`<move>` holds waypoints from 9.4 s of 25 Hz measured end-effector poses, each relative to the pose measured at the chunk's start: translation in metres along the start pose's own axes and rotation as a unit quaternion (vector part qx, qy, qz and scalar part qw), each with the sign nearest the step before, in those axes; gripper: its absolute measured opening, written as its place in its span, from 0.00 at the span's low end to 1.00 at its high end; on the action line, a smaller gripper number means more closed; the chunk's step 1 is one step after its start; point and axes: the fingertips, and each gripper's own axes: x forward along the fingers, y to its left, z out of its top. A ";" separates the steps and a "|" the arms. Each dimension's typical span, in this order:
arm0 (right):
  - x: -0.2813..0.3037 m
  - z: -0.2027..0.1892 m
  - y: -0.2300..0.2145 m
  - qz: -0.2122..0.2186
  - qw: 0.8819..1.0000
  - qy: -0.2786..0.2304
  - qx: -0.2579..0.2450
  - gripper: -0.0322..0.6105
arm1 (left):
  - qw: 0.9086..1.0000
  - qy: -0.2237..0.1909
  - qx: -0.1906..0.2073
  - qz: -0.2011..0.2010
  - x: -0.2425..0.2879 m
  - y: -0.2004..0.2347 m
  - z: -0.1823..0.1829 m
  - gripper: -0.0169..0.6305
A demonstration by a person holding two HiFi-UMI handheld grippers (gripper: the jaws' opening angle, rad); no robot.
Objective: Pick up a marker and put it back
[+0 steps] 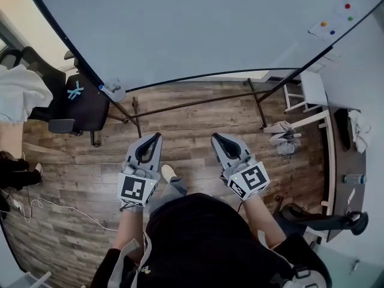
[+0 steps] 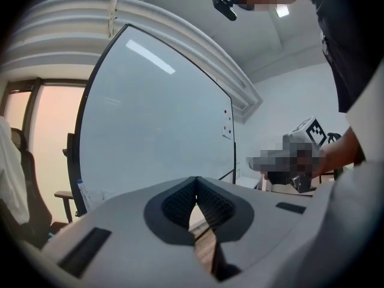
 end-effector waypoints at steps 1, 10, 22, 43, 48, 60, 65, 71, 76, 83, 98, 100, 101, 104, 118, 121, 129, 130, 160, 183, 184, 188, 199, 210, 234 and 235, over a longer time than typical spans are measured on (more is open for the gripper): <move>0.012 0.001 -0.002 0.001 1.000 0.003 -0.001 0.08 | 1.000 0.000 0.000 0.000 0.003 0.011 -0.001 0.04; 0.118 0.016 0.014 0.047 0.998 0.025 -0.018 0.08 | 0.999 0.010 -0.029 0.015 0.005 0.088 -0.013 0.04; 0.226 0.024 0.067 0.162 0.984 0.050 -0.051 0.08 | 0.991 0.024 -0.042 0.122 -0.047 0.158 -0.039 0.04; 0.377 0.010 0.125 0.318 0.937 0.100 -0.104 0.18 | 0.932 0.057 -0.093 0.345 -0.102 0.231 -0.063 0.04; 0.394 0.000 0.134 0.327 0.931 0.112 -0.118 0.21 | 0.920 0.066 -0.086 0.377 -0.112 0.233 -0.069 0.04; 0.416 -0.018 0.150 0.340 0.919 0.140 -0.142 0.22 | 0.899 0.078 -0.094 0.420 -0.130 0.225 -0.071 0.04; 0.421 -0.019 0.155 0.338 0.917 0.145 -0.155 0.22 | 0.896 0.075 -0.091 0.429 -0.135 0.221 -0.073 0.04; 0.427 -0.022 0.153 0.326 0.920 0.144 -0.165 0.18 | 0.894 0.074 -0.092 0.432 -0.137 0.218 -0.077 0.04; 0.425 -0.020 0.152 0.321 0.922 0.144 -0.162 0.17 | 0.895 0.073 -0.094 0.429 -0.140 0.216 -0.074 0.04; 0.422 -0.012 0.146 0.315 0.926 0.134 -0.156 0.17 | 0.900 0.071 -0.101 0.418 -0.133 0.219 -0.072 0.04; 0.396 0.046 0.127 0.292 0.943 0.093 -0.130 0.17 | 0.925 0.053 -0.077 0.369 -0.106 0.228 -0.052 0.04; 0.393 0.054 0.124 0.287 0.946 0.085 -0.125 0.17 | 0.929 0.049 -0.072 0.360 -0.100 0.229 -0.051 0.04; 0.391 0.058 0.122 0.284 0.947 0.082 -0.123 0.17 | 0.932 0.047 -0.066 0.354 -0.097 0.231 -0.050 0.04; 0.383 0.070 0.114 0.273 0.953 0.071 -0.116 0.17 | 0.939 0.040 -0.054 0.337 -0.087 0.231 -0.046 0.04; 0.350 0.098 0.062 0.201 0.974 0.049 -0.090 0.17 | 0.965 0.022 -0.043 0.258 -0.035 0.233 -0.025 0.04; 0.341 0.096 0.046 0.181 0.979 0.049 -0.084 0.17 | 0.970 0.025 -0.047 0.237 -0.021 0.231 -0.021 0.04; 0.312 0.087 0.004 0.126 0.989 0.049 -0.066 0.17 | 0.983 0.022 -0.038 0.180 0.013 0.218 -0.009 0.04; 0.307 0.086 -0.001 0.119 0.990 0.049 -0.063 0.17 | 0.984 0.023 -0.038 0.173 0.017 0.216 -0.009 0.04; 0.281 0.070 -0.038 0.097 0.993 0.060 -0.043 0.17 | 0.989 0.039 -0.021 0.140 0.047 0.206 -0.015 0.04; 0.363 0.089 0.076 0.281 0.955 0.047 -0.079 0.17 | 0.949 0.070 -0.052 0.302 -0.042 0.224 -0.038 0.04; 0.368 0.087 0.082 0.289 0.953 0.049 -0.081 0.17 | 0.946 0.071 -0.053 0.311 -0.049 0.227 -0.039 0.04; 0.382 0.080 0.102 0.313 0.944 0.059 -0.089 0.17 | 0.933 0.078 -0.060 0.345 -0.072 0.230 -0.041 0.04; 0.404 0.040 0.133 0.366 0.918 0.096 -0.121 0.17 | 0.894 0.095 -0.080 0.431 -0.119 0.219 -0.054 0.04; 0.408 0.007 0.152 0.403 0.892 0.115 -0.170 0.17 | 0.858 0.109 -0.096 0.493 -0.145 0.196 -0.063 0.04; 0.405 -0.024 0.154 0.424 0.876 0.142 -0.183 0.18 | 0.821 0.105 -0.125 0.548 -0.163 0.154 -0.067 0.04; 0.405 -0.024 0.154 0.424 0.876 0.142 -0.182 0.18 | 0.821 0.105 -0.124 0.547 -0.165 0.154 -0.068 0.04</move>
